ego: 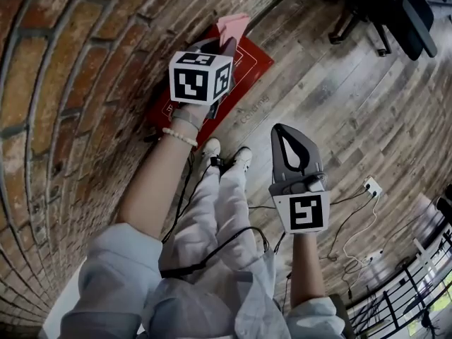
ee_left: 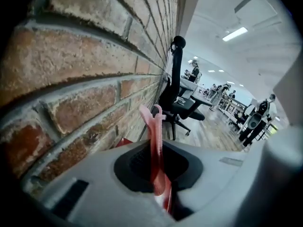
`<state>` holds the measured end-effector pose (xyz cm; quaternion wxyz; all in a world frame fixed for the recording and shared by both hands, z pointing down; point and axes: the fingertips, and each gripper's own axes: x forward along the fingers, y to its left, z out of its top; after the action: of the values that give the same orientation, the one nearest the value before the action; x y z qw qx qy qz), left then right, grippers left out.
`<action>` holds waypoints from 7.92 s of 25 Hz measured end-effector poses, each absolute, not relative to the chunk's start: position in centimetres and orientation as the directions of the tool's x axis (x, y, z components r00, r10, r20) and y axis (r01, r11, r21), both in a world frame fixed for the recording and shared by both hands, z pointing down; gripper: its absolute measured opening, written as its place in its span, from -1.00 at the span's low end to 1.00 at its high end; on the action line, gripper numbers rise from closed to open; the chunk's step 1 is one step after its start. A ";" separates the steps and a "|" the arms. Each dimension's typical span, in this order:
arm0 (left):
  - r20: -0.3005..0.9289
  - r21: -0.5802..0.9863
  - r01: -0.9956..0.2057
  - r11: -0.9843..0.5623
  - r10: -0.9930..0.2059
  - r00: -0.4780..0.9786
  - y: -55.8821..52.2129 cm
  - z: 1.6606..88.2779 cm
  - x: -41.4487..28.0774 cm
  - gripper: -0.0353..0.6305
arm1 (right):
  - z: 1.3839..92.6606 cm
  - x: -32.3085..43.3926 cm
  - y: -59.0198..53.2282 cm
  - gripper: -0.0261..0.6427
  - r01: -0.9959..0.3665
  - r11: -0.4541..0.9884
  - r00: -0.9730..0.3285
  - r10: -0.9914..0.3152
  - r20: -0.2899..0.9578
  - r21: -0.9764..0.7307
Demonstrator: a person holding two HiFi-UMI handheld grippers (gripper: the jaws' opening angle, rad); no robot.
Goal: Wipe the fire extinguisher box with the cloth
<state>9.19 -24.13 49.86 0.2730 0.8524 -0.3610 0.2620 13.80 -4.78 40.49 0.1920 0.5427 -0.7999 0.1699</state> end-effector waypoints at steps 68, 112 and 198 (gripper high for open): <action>0.665 0.642 -0.761 0.097 -0.564 0.489 -21.6 58.1 -0.6 -0.86 | 43.3 8.7 -7.1 -0.90 -0.908 0.410 -0.396 -0.770 0.500 -0.087; 0.692 0.615 -0.738 0.279 -0.640 0.334 -10.4 58.3 -14.9 -0.86 | 41.4 0.7 -4.8 -0.90 -0.850 0.522 -0.480 -0.716 0.508 -0.067; 0.508 0.811 -0.576 0.102 -0.612 0.606 -18.5 58.1 12.6 -0.86 | 45.3 13.5 -4.6 -0.90 -0.929 0.364 -0.336 -0.747 0.573 -0.070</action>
<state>12.59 -18.52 58.13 0.5954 0.6698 -0.4435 -0.0151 13.52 -4.57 45.26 0.2298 0.5283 -0.7932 0.1974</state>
